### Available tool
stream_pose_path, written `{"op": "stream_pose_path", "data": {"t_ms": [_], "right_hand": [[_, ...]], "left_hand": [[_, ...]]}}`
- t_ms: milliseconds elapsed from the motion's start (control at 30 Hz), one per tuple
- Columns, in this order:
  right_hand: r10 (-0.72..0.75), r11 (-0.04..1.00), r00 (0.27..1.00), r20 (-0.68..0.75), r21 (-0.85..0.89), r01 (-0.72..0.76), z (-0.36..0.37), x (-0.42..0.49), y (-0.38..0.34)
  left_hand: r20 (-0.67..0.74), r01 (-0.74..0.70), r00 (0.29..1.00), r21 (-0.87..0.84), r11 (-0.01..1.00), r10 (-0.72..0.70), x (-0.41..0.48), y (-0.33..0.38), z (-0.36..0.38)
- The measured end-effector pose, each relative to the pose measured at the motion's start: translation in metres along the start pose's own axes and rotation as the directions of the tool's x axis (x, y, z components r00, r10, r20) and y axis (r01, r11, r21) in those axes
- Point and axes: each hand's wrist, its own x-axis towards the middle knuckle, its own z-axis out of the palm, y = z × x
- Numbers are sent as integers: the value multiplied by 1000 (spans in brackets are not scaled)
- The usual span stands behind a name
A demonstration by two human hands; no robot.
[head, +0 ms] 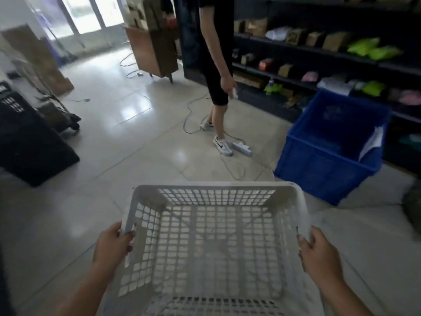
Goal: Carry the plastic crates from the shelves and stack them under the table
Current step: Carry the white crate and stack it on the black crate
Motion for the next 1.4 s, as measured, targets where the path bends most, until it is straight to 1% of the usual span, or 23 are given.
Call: {"op": "stream_pose_path", "data": {"t_ms": [133,233,433,533,600,733,833,1000,1100,1200,1300,1400], "right_hand": [[-159,987,987,35,-11,159,11,-37,-125],[-232,972,971,62,-19,234,36,-60,-209],[-371,927,925,86,-31,375,108,-104,-354],[-432,901,896,103,8,434,147,-122,-417],[-480,877,869,116,59,477,174,-128,-456],[-555,832,819,146,90,548,232,-128,-537],[-605,795,771,198,94,599,286,-117,-602],[-693,719,670,266,184,671,389,-90,-720],[-724,687,617,308,239,686,445,-78,-792],[-741,666,580,338,254,702,495,-69,-860],[-759,644,552,344,273,715,535,-61,-913],[-780,612,516,354,264,745,591,-53,-977]], "left_hand": [[-71,75,994,-87,993,-82,20,-19,-118],[-117,116,984,-137,984,-133,49,-33,-202],[-228,0,973,-199,980,-46,93,-44,-355],[-289,-2,955,-209,978,-60,106,-53,-418],[-331,5,941,-186,983,-67,115,-61,-456],[-415,29,905,-151,988,-90,143,-82,-513],[-467,111,864,-181,977,-185,175,-98,-551],[-587,180,761,-219,959,-277,245,-121,-612],[-645,175,703,-250,952,-298,287,-128,-641],[-692,181,648,-266,947,-318,335,-132,-672],[-696,197,626,-295,935,-351,378,-145,-697],[-687,180,624,-337,924,-372,443,-169,-728]]}}
